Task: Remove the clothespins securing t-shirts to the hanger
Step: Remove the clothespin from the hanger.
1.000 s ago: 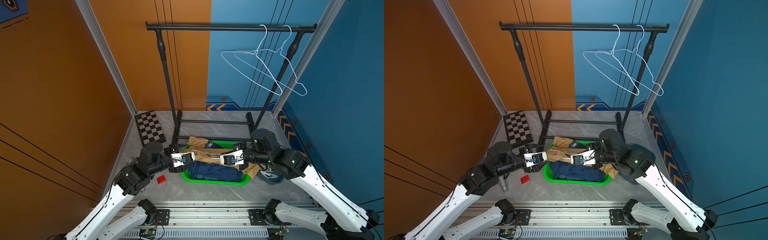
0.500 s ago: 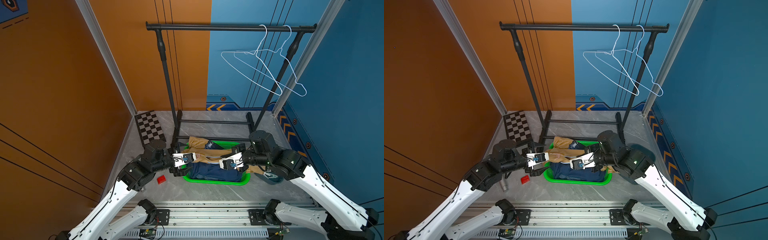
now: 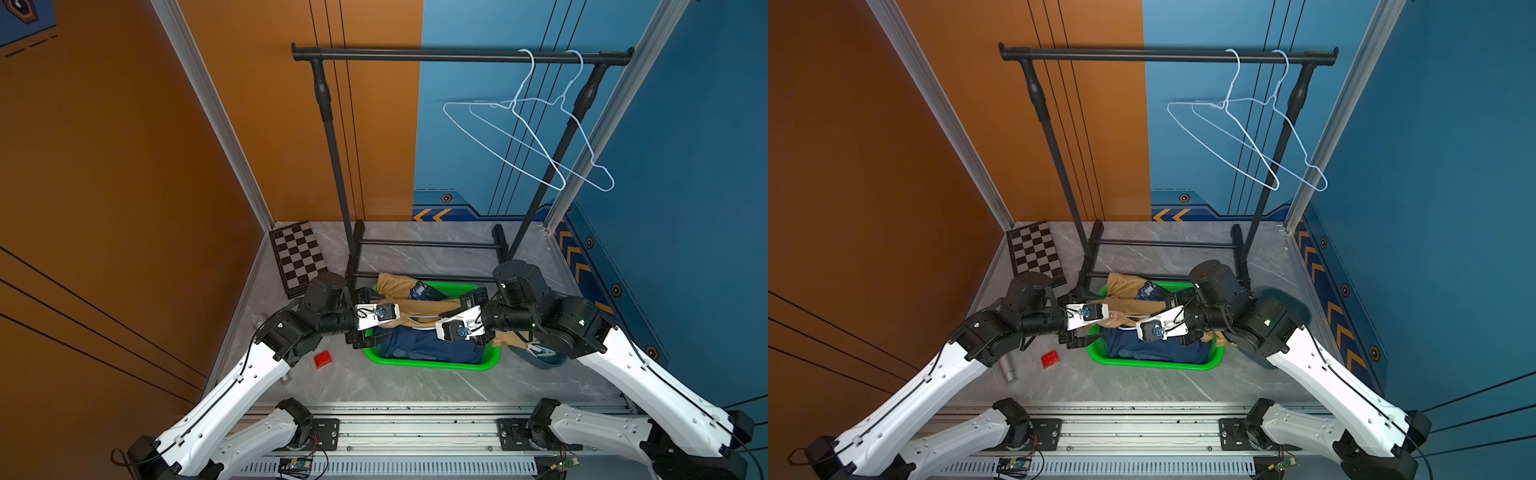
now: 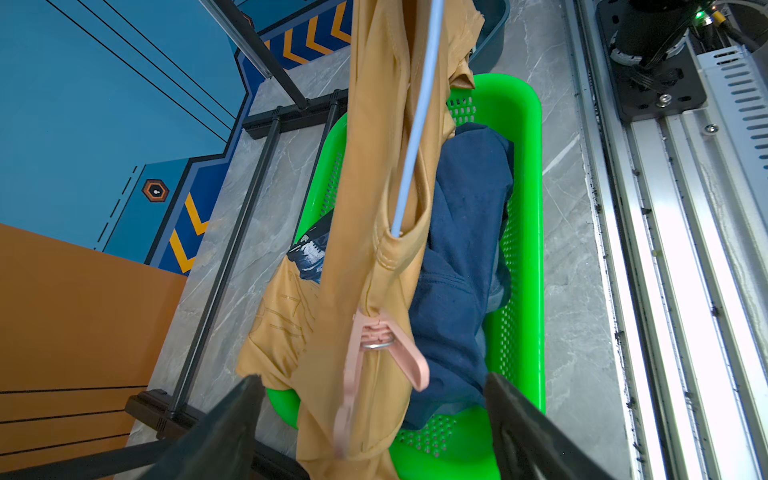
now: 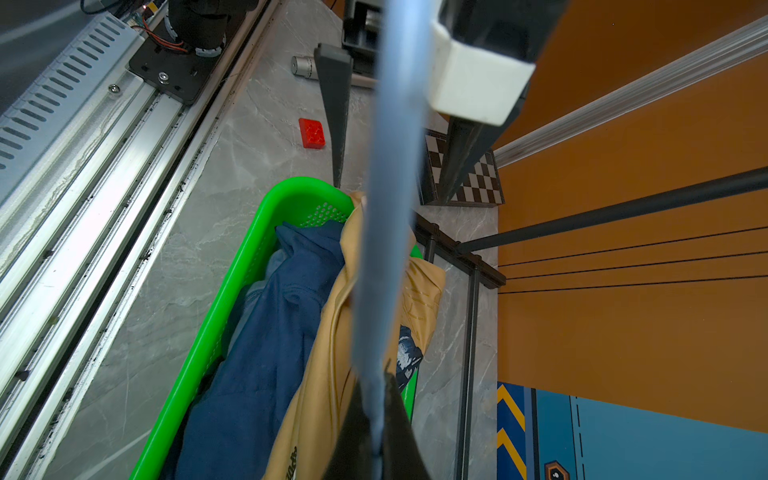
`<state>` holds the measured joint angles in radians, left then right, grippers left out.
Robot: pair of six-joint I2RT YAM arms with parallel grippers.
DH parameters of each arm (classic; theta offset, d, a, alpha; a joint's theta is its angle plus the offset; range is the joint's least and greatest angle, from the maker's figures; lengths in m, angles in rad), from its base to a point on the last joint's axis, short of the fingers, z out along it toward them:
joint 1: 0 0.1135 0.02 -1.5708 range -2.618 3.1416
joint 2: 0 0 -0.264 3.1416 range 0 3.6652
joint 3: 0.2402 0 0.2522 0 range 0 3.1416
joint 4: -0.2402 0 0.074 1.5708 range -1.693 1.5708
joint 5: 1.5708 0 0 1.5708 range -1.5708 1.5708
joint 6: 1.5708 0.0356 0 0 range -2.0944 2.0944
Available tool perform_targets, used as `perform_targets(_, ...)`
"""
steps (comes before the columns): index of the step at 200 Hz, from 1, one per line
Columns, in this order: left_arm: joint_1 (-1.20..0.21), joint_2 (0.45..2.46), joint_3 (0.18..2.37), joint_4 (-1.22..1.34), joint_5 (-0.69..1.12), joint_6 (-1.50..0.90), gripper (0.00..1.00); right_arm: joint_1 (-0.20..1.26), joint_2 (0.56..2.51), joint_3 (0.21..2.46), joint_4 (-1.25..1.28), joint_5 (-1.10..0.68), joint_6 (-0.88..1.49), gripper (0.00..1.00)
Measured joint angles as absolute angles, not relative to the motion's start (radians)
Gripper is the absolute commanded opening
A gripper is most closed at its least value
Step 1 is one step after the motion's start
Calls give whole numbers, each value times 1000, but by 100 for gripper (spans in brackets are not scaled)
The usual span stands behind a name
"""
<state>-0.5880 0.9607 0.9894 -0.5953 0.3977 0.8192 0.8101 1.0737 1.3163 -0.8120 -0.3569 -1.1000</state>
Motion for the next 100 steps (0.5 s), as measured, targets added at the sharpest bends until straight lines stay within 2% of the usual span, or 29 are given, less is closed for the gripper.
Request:
perform_targets(30, -588, 984, 989, -595, 414, 817, 70, 815, 1077, 1323, -812, -354, -1100, 0)
perform_targets(100, -588, 997, 989, -595, 435, 810, 53, 827, 1092, 1337, -813, -345, -1100, 0)
